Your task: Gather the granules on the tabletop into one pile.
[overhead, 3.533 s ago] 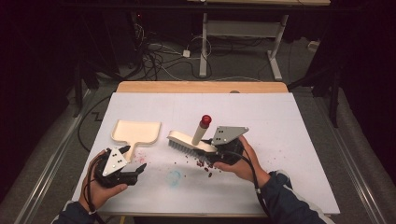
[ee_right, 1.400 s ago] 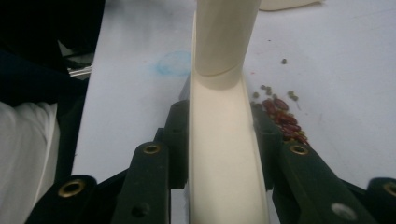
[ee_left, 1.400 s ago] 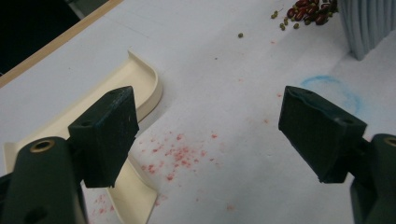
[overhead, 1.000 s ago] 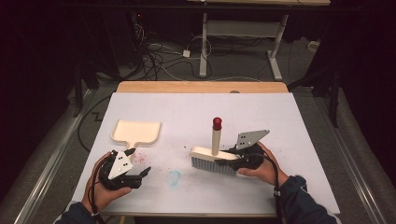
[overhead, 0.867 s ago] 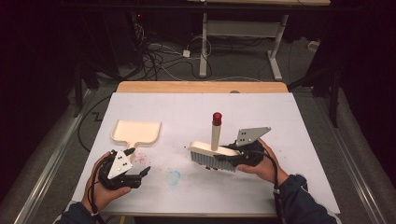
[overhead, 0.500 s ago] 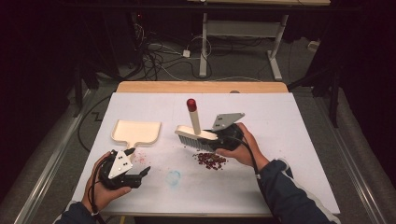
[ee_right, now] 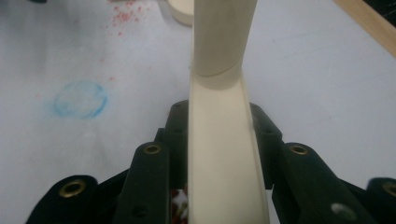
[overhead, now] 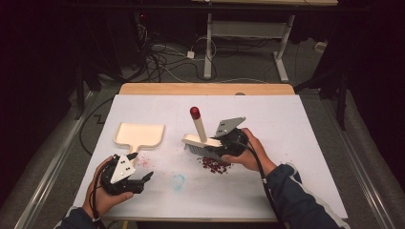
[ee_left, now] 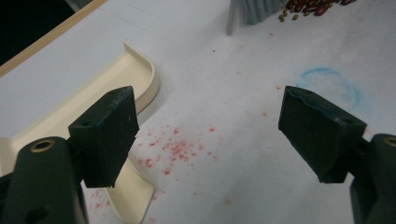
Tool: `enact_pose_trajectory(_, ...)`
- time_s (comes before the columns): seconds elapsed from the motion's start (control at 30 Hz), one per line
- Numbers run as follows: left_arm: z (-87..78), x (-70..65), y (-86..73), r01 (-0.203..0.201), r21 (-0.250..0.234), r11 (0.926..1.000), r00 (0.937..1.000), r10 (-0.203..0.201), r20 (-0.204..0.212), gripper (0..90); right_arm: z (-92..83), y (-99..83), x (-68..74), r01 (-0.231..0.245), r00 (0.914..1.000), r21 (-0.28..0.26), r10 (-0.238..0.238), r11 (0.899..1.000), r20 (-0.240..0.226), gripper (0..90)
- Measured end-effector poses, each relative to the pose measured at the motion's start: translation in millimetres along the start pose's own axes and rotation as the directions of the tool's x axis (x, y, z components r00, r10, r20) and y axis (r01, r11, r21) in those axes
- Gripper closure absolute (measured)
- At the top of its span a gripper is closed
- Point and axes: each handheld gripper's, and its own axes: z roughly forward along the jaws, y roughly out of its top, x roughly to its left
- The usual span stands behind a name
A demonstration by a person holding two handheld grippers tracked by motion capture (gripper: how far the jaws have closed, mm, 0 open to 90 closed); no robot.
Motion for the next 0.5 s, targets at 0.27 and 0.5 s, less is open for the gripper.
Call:
enact_pose_trajectory(0.27,2.1,-1.1,1.3,-0.008,0.01,0.9999,0.9999,0.008,0.007,19.4,-36.9,-21.7,3.6,-0.032,0.9995,-0.044,0.032,0.999,-0.002,67.9)
enact_pose_trajectory(0.5,1.7,-1.0,1.2,-0.009,0.009,0.9999,0.9999,0.009,0.009,19.4,-61.1,-28.6,8.7,-0.051,0.9975,-0.1,0.056,0.994,0.043,67.9)
